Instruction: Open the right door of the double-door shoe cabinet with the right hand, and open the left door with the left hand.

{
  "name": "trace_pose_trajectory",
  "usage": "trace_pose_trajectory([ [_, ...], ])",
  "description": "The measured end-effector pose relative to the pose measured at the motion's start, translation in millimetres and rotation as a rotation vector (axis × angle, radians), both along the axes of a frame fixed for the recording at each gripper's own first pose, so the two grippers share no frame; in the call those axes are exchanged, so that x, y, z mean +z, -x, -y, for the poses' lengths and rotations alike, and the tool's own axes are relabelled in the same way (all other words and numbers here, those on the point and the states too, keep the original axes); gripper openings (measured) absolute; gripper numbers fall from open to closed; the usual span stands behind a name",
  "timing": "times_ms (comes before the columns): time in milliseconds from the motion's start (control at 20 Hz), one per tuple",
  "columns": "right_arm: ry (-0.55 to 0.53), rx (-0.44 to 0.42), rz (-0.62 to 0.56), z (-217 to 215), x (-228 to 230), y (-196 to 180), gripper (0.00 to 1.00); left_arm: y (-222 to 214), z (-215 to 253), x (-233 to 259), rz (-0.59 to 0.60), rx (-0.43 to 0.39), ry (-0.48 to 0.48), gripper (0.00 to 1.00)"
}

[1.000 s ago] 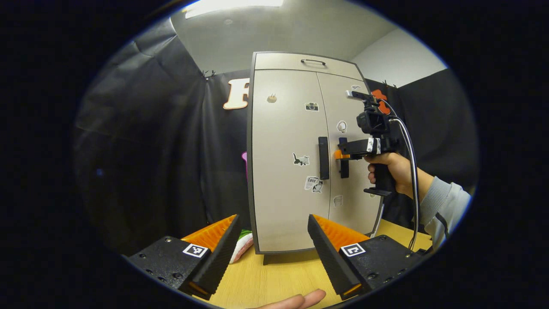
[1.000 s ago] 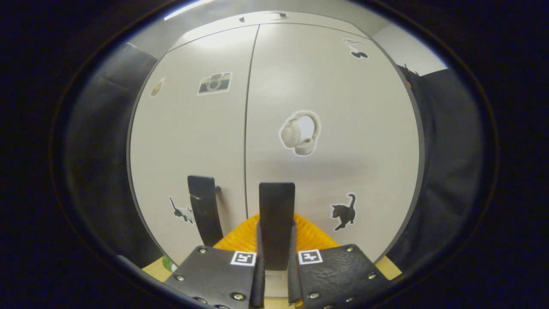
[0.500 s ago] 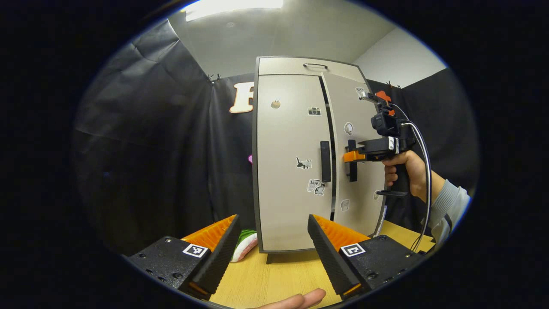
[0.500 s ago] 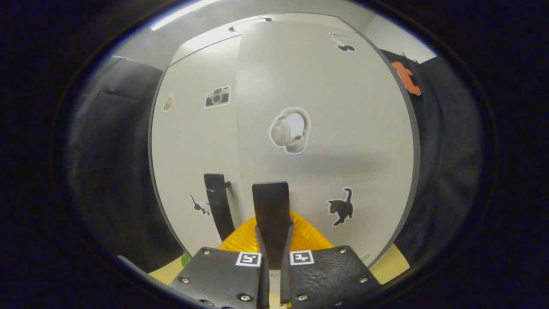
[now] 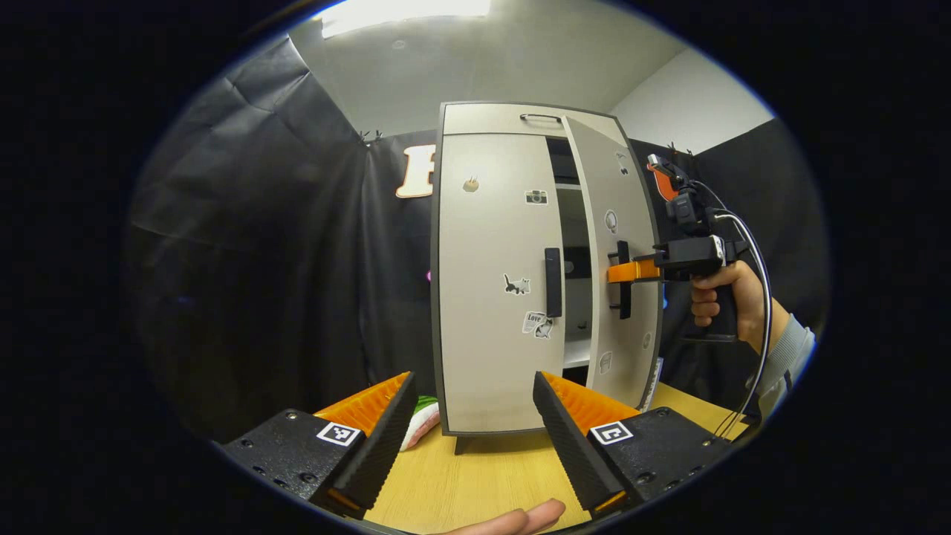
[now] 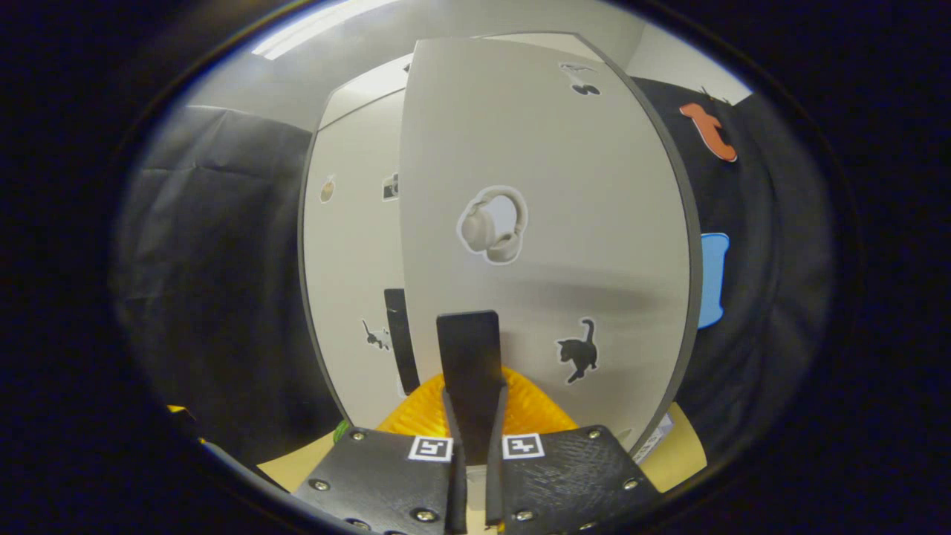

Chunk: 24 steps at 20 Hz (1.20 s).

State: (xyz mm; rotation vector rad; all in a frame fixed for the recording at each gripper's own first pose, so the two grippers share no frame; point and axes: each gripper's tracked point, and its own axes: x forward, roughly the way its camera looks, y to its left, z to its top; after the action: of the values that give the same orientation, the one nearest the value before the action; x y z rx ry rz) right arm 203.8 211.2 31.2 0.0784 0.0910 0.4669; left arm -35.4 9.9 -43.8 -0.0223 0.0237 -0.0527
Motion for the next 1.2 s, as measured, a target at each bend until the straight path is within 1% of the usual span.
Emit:
trace_pose_trajectory([
  [250,0.01,0.025,-0.001,9.9,0.4,6.8,0.1,0.1,6.2,2.9,0.013,-0.008,0.0,0.96],
  [600,0.018,0.041,0.011,28.6,2.2,14.8,0.1,-0.4,22.8,-1.5,-0.007,-0.053,0.014,0.96],
  [850,0.033,0.034,0.023,41.6,4.4,18.4,0.1,0.1,32.9,-6.0,-0.019,-0.074,0.015,0.96],
  [1200,0.014,0.01,0.024,57.4,5.3,22.5,0.1,2.0,48.9,1.5,0.006,-0.109,0.01,0.96],
])
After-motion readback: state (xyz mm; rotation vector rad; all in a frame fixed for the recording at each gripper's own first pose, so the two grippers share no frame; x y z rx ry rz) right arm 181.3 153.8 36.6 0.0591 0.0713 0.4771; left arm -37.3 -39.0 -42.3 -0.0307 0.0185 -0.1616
